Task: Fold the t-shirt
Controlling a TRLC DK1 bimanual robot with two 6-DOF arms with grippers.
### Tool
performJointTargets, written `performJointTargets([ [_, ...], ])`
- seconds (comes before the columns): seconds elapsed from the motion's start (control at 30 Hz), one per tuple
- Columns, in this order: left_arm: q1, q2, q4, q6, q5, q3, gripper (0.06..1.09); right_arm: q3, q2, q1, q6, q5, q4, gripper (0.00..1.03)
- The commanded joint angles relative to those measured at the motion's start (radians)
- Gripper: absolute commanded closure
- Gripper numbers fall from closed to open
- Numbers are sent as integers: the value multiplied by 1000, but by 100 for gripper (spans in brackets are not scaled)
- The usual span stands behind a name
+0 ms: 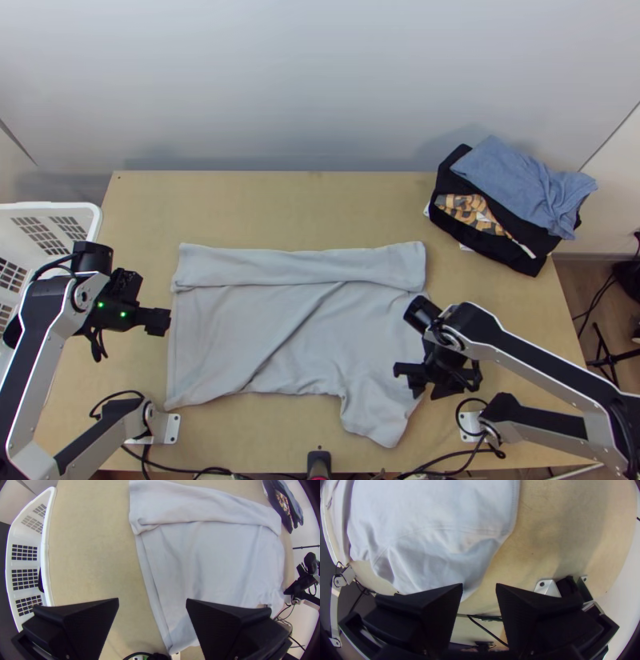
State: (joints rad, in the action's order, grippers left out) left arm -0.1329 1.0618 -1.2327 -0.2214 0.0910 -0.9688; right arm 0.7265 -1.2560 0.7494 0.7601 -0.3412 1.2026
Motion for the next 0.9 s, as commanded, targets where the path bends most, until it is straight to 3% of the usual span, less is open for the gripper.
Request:
performJointTargets([
  [0.0,1,6,1,-15,-10,2,11,14,-75,24,48,4,-46,54],
  [0.2,6,18,-4,-44,-17,21,11,-7,-118,24,67,4,-67,55],
  [0.23,4,18,-22,-75,-25,24,11,-10,-123,24,62,4,-69,61],
  [0.33,1,26,-106,-202,-33,21,11,-19,-138,25,39,16,-94,100],
  [0.5,33,133,-300,-352,-105,30,11,-29,-138,28,-5,42,-98,100],
  [0.8,253,339,-244,-274,-123,68,12,-29,-138,27,-5,45,-100,100],
  [0.87,342,340,-243,-249,-123,97,17,-29,-137,18,-8,45,-100,100],
])
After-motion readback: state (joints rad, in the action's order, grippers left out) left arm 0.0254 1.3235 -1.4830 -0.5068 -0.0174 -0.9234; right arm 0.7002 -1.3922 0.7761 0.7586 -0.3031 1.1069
